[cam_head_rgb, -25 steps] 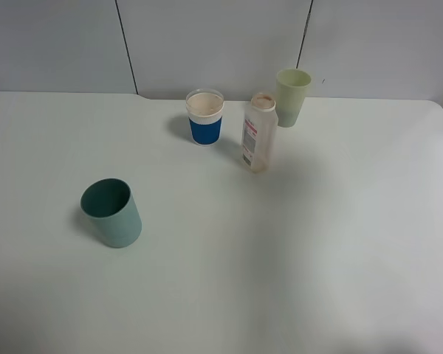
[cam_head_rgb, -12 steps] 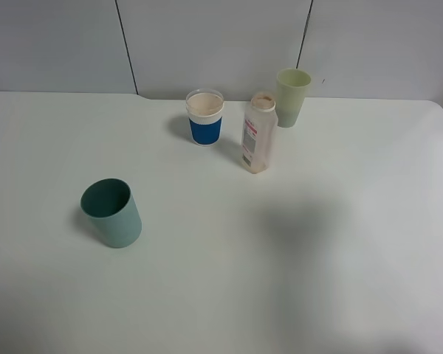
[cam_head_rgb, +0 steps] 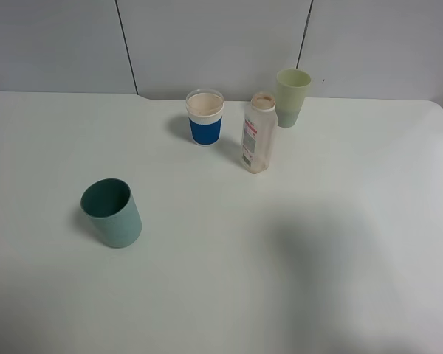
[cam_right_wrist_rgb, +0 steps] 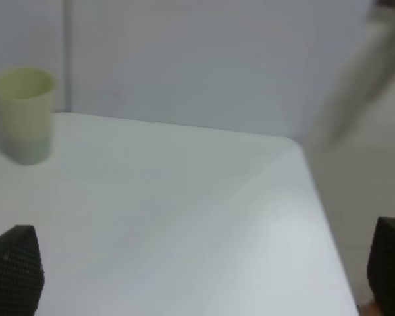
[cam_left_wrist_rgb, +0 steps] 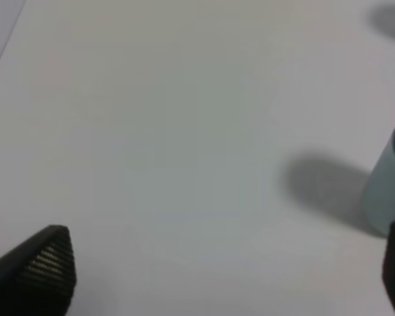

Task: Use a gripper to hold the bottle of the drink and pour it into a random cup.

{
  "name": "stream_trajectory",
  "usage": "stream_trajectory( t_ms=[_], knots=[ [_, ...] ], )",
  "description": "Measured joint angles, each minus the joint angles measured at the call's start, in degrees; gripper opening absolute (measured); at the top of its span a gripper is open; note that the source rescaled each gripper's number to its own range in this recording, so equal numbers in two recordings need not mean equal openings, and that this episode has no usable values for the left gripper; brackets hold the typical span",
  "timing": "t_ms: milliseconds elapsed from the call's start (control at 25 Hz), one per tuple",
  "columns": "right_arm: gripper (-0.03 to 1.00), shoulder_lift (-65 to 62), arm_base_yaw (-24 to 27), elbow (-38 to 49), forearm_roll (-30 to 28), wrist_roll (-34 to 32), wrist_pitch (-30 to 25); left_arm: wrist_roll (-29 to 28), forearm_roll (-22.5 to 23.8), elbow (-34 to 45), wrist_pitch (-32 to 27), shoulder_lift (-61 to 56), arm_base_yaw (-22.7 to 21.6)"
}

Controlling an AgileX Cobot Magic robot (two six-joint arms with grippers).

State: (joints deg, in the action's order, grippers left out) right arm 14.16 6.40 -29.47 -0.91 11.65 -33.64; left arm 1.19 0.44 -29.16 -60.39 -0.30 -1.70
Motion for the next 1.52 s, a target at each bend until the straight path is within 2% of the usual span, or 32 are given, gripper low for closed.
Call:
stream_trajectory(
  t_ms=[400, 600, 720, 1040, 1160, 1520],
  knots=[
    [1.00, -8.40, 0.34, 0.00, 2.91, -1.14, -7.37, 0.00, 0.00, 0.00, 0.00, 0.00, 0.00],
    [1.00, -14.23, 0.34, 0.00, 5.14, -1.28, -14.33, 0.00, 0.00, 0.00, 0.00, 0.00, 0.00],
    [1.00, -14.30, 0.34, -0.05, 5.41, -1.28, -19.12, 0.00, 0.00, 0.00, 0.00, 0.00, 0.00],
    [1.00, -14.30, 0.34, -0.17, 9.23, -1.28, -23.95, 0.00, 0.00, 0.00, 0.00, 0.00, 0.00],
    [1.00, -14.30, 0.34, -0.11, 7.93, -1.33, -27.31, 0.00, 0.00, 0.00, 0.00, 0.00, 0.00],
    [1.00, -14.30, -0.09, 0.58, 4.45, -4.84, -27.64, 0.00, 0.00, 0.00, 0.00, 0.00, 0.00]
  ],
)
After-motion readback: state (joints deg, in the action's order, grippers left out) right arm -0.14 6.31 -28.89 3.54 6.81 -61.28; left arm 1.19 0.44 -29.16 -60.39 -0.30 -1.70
